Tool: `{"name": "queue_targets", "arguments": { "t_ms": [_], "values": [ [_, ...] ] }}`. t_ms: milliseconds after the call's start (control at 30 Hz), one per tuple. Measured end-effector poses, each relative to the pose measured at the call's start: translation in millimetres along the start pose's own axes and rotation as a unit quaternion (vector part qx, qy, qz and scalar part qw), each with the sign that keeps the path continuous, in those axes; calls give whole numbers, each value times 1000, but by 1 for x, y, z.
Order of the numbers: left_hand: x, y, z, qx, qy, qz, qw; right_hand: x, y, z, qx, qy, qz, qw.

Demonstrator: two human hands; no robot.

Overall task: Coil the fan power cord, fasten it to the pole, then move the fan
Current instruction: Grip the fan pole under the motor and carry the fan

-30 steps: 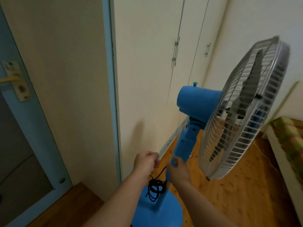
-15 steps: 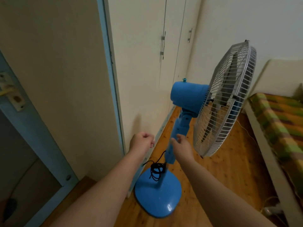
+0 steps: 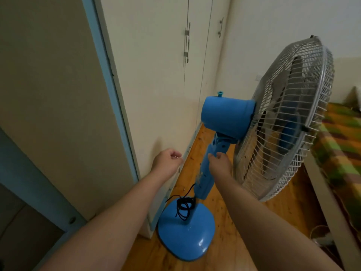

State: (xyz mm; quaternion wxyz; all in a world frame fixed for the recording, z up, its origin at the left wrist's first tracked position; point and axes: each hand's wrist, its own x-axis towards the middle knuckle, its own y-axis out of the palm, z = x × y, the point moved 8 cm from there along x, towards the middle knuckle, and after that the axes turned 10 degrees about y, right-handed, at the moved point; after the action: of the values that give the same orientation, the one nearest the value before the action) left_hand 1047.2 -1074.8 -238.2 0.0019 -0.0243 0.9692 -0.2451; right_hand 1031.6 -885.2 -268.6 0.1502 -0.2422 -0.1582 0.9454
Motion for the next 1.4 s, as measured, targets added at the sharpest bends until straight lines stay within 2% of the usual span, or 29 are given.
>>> {"name": "queue_targets", "arguments": {
  "t_ms": [100,333,567,700,833,1000,1133,1400],
  "values": [
    [23,5,2,7,3,8,1000,19,-1,-1,-5,26,-11,1000],
    [72,59,18,65,25,99,993,70,10,-15,15,65,-51,996],
    [112,127,41,24,42,224,973,96,-2,-18,18,73,-134,988],
    [132,140,47,43,74,252,964,115,-4,-12,10,84,-149,985],
    [147,152,54,66,106,273,954,125,-8,-5,48,65,-166,983],
    [152,181,50,-48,93,269,958,127,-15,6,53,23,-211,976],
    [165,195,56,-57,113,249,960,129,-14,9,85,4,-190,978],
    [177,203,44,-49,158,272,948,140,-14,8,100,-14,-169,981]
  ]
}}
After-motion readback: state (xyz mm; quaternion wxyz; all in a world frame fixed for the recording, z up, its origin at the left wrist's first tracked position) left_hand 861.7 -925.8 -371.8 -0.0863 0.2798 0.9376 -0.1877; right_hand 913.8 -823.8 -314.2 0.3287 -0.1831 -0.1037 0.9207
